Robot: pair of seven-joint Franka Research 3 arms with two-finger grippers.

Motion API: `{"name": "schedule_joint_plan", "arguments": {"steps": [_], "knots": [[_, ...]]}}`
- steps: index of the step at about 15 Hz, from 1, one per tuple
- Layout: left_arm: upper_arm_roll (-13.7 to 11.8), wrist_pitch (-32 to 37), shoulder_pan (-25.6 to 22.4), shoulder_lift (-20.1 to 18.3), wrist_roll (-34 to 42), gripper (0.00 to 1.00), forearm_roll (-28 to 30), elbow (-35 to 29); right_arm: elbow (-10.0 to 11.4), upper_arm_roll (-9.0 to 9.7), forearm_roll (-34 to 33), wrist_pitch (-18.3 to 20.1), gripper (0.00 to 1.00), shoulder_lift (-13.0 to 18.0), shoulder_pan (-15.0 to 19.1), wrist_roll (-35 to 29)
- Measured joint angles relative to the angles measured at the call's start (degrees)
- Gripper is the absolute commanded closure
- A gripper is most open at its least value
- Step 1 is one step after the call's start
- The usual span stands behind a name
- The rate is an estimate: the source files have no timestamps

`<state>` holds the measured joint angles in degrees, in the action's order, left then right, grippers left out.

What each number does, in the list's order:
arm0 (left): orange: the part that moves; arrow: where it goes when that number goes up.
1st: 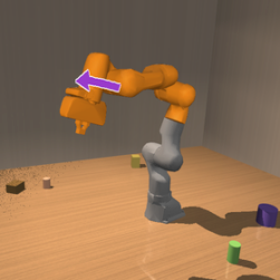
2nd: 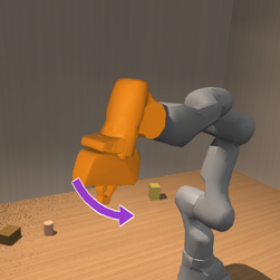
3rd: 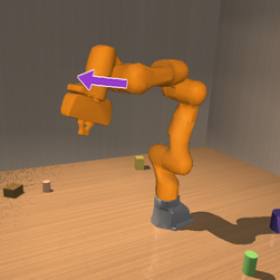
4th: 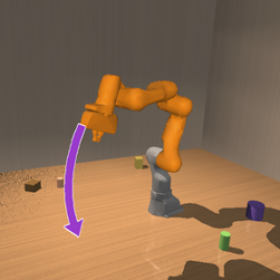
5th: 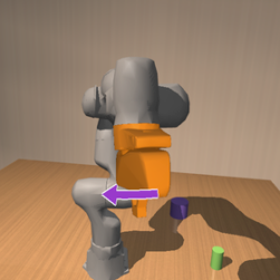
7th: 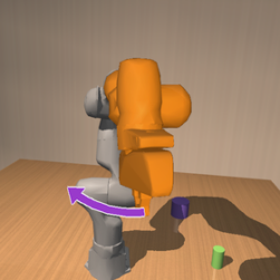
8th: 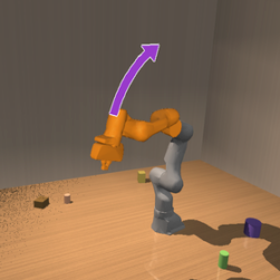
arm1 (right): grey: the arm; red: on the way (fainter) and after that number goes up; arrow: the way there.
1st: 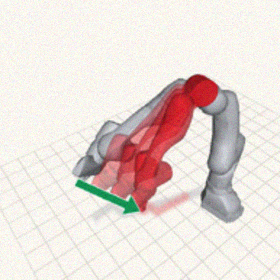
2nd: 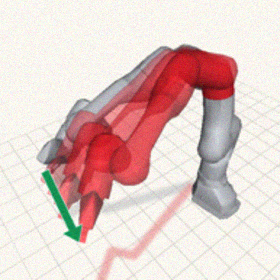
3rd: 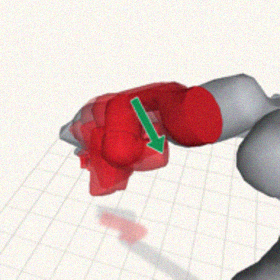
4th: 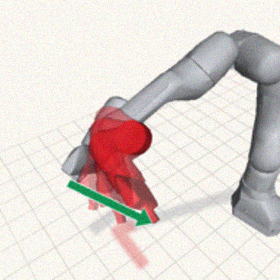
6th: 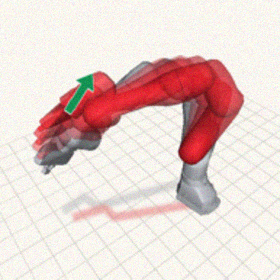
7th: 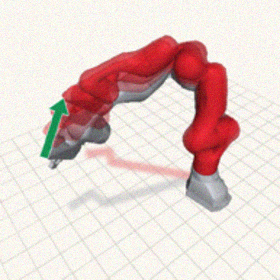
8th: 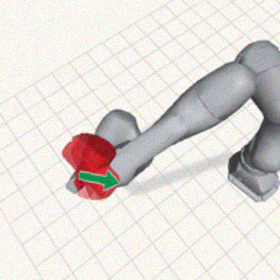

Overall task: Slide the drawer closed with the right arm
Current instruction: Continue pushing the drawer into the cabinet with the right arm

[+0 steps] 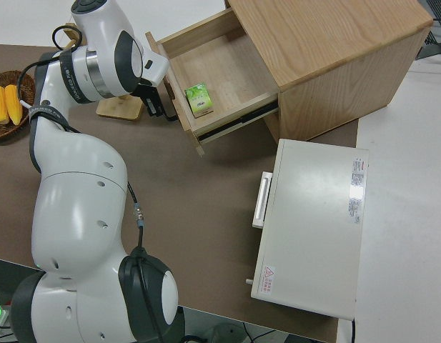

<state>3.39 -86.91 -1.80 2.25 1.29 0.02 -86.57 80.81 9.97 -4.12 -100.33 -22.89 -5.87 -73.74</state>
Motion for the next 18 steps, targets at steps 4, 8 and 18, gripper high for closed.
{"name": "schedule_joint_plan", "arguments": {"steps": [4,8,18], "knots": [[0.00,0.00,0.00,0.00,0.00,0.01,0.00,0.00,-1.82,0.02,0.00,-1.31,1.000,-1.68,2.48,2.17],[0.00,0.00,0.00,0.00,0.00,0.01,0.00,0.00,-3.63,-0.01,-0.10,-2.47,1.000,-3.28,5.26,4.29],[0.00,0.00,0.00,0.00,0.00,0.01,0.00,0.00,-4.92,0.07,-1.93,-8.03,1.000,-3.43,12.78,16.43]]}}
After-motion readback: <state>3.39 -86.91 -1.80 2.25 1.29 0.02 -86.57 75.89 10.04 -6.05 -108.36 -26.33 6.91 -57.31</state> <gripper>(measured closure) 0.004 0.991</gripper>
